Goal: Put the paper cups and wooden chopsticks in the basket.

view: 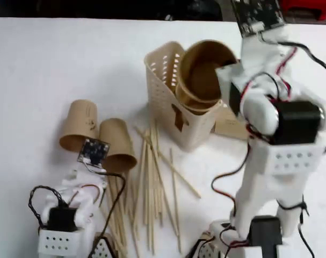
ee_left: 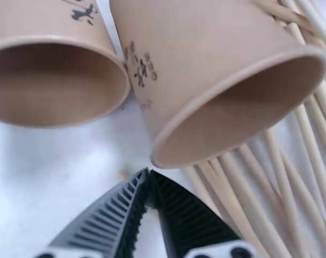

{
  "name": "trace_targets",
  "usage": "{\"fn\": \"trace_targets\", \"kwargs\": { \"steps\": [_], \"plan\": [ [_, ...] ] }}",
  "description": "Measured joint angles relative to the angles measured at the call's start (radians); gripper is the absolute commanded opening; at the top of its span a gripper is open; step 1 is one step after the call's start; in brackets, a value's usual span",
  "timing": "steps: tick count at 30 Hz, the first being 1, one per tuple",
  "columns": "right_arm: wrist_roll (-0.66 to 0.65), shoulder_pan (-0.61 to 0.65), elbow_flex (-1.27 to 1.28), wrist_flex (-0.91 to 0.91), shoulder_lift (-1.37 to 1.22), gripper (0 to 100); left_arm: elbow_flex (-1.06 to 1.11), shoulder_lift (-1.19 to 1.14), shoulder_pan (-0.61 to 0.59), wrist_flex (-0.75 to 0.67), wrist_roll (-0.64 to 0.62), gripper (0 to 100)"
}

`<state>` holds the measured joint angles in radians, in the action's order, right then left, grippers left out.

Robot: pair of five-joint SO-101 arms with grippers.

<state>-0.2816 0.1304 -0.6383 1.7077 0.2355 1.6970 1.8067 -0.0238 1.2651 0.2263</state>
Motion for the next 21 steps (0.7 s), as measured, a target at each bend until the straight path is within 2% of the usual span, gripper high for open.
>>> {"fn": "trace_targets", "kwargs": {
  "steps": [15,21],
  "plan": [
    [0.058,0.009,0.0,0.0,-0.166,2.5,0.0,0.0,0.0,0.0,0.0,2],
    [0.104,0.011,0.012,0.0,-0.167,16.9,0.0,0.0,0.0,0.0,0.0,2]
  ]
}}
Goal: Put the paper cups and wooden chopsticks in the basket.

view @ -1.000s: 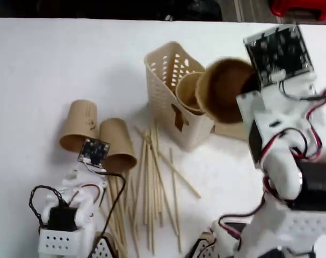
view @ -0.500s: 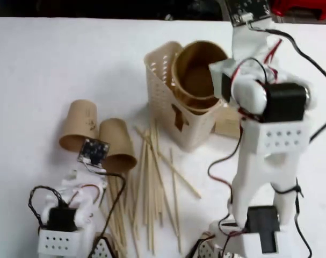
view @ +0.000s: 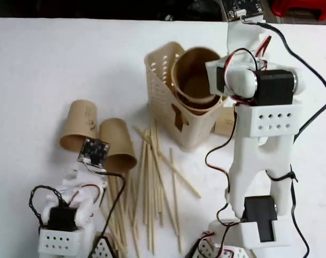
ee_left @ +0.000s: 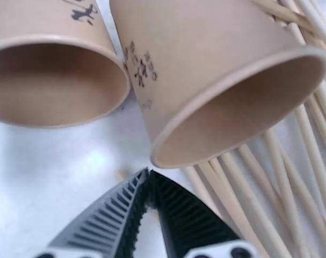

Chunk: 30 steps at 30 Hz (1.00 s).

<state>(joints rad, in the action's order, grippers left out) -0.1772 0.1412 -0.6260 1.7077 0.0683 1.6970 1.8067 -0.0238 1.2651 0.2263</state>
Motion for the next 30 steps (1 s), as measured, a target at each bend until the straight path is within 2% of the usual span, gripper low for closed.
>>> {"fn": "trace_targets", "kwargs": {
  "steps": [5,12,18,23,30],
  "plan": [
    [0.041,-0.034,0.0,0.002,0.0,17.6,0.0,0.0,0.0,0.0,0.0,2],
    [0.041,-0.195,0.009,0.006,0.0,17.6,0.0,0.0,0.0,0.0,0.0,2],
    [0.041,-0.311,0.196,-0.012,0.0,17.7,0.0,0.0,0.0,0.0,0.0,2],
    [0.041,-0.338,0.433,-0.127,0.0,17.7,0.0,0.0,0.0,0.0,0.0,2],
    [0.041,-0.338,0.709,-0.379,0.0,17.6,0.0,0.0,0.0,0.0,0.0,2]
  ]
}}
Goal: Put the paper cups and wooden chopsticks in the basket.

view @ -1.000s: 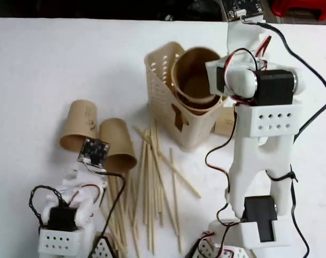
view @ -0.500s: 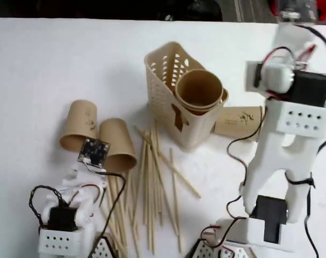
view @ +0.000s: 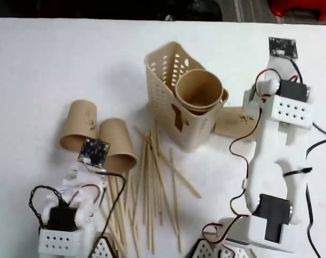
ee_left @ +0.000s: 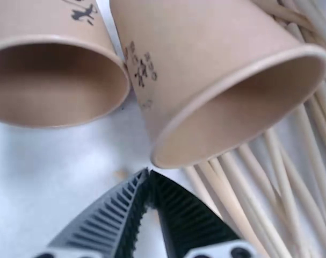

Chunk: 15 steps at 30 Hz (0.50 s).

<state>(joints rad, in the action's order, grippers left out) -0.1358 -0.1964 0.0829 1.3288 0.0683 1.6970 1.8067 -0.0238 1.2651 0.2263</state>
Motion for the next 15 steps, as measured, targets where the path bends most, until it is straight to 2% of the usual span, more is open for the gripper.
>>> {"fn": "trace_targets", "kwargs": {
  "steps": [6,12,15],
  "plan": [
    [0.006,-0.008,0.103,-0.138,-0.008,17.6,0.0,0.0,0.0,0.0,0.0,2],
    [0.006,-0.028,0.089,-0.207,-0.157,17.5,0.0,0.0,0.0,0.0,0.0,2],
    [0.008,-0.028,0.014,-0.186,-0.233,10.3,0.0,0.0,0.0,0.0,0.0,2]
  ]
}}
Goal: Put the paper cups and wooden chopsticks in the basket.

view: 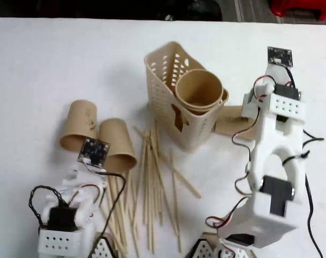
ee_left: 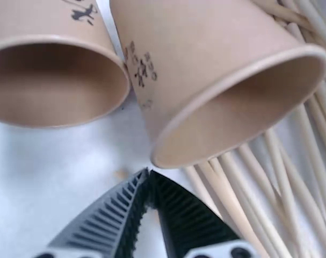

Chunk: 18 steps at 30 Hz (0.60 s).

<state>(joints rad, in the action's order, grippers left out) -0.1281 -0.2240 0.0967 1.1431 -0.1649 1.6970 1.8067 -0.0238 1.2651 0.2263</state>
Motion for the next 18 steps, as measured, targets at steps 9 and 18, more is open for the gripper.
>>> {"fn": "trace_targets", "kwargs": {
  "steps": [9,18],
  "plan": [
    [-0.069,-0.003,-0.247,0.269,-0.091,2.0,0.0,0.0,0.0,0.0,0.0,2],
    [-0.16,0.002,-0.428,0.482,-0.094,1.9,0.0,0.0,0.0,0.0,0.0,2]
  ]
}}
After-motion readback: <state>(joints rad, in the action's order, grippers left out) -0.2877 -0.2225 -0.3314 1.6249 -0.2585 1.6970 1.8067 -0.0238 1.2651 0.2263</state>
